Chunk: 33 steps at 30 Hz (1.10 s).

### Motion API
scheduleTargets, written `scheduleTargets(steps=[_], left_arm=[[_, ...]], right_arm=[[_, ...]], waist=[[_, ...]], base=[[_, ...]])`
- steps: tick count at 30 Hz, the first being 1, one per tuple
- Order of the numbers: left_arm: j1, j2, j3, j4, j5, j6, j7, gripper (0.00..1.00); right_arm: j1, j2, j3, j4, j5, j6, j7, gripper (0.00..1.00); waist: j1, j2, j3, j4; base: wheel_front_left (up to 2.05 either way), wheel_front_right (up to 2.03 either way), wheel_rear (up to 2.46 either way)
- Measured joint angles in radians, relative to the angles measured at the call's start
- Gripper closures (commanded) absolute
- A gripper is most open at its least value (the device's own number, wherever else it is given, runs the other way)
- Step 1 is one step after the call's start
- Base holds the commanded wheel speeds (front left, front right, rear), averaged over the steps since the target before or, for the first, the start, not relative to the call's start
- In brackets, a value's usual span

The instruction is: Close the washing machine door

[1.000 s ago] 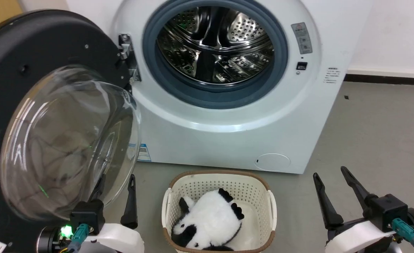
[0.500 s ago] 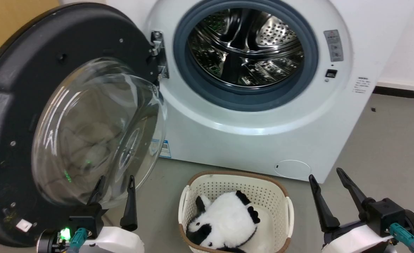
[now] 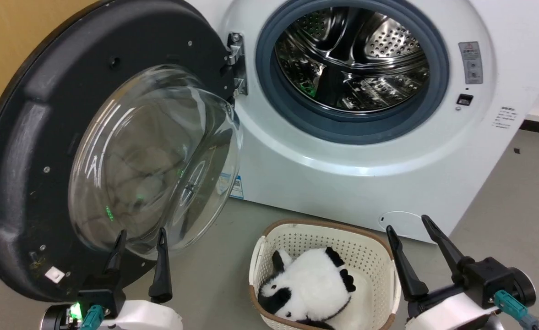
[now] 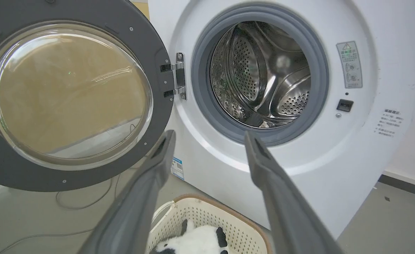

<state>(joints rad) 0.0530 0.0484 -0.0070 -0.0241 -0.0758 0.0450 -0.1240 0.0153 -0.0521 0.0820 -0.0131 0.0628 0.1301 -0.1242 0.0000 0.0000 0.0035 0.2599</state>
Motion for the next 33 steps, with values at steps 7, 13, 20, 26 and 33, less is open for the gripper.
scheduleTargets(steps=[7, 13, 20, 26, 33], left_arm=[[0.015, 0.000, 0.012, -0.015, -0.016, 0.015, -0.011, 0.00], [0.023, 0.000, 0.020, -0.026, -0.027, 0.024, -0.028, 0.00], [0.035, 0.000, 0.025, -0.042, -0.042, 0.039, -0.040, 0.00], [0.048, 0.000, 0.024, -0.057, -0.045, 0.052, -0.053, 0.00], [0.056, 0.000, 0.021, -0.066, -0.050, 0.064, -0.064, 0.00]], right_arm=[[-0.018, 0.000, 0.026, 0.008, 0.002, 0.000, -0.011, 0.00], [-0.026, 0.000, 0.048, 0.018, 0.009, 0.000, -0.027, 0.00], [-0.046, 0.000, 0.080, 0.030, 0.018, 0.000, -0.041, 0.00], [-0.054, -0.002, 0.094, 0.035, 0.030, 0.000, -0.052, 0.00], [-0.061, -0.007, 0.111, 0.035, 0.040, 0.000, -0.067, 0.00]], waist=[[0.0000, 0.0000, 0.006, 0.032], [0.0000, 0.0000, 0.010, 0.060], [0.0000, 0.0000, 0.017, 0.092], [0.0000, 0.0000, 0.023, 0.120], [0.0000, 0.0000, 0.025, 0.150]], base=[[0.00, 0.00, 0.00], [0.00, 0.00, 0.00], [-0.01, -0.01, -0.01], [-0.10, -0.10, -0.10], [-0.06, -0.06, -0.06]])
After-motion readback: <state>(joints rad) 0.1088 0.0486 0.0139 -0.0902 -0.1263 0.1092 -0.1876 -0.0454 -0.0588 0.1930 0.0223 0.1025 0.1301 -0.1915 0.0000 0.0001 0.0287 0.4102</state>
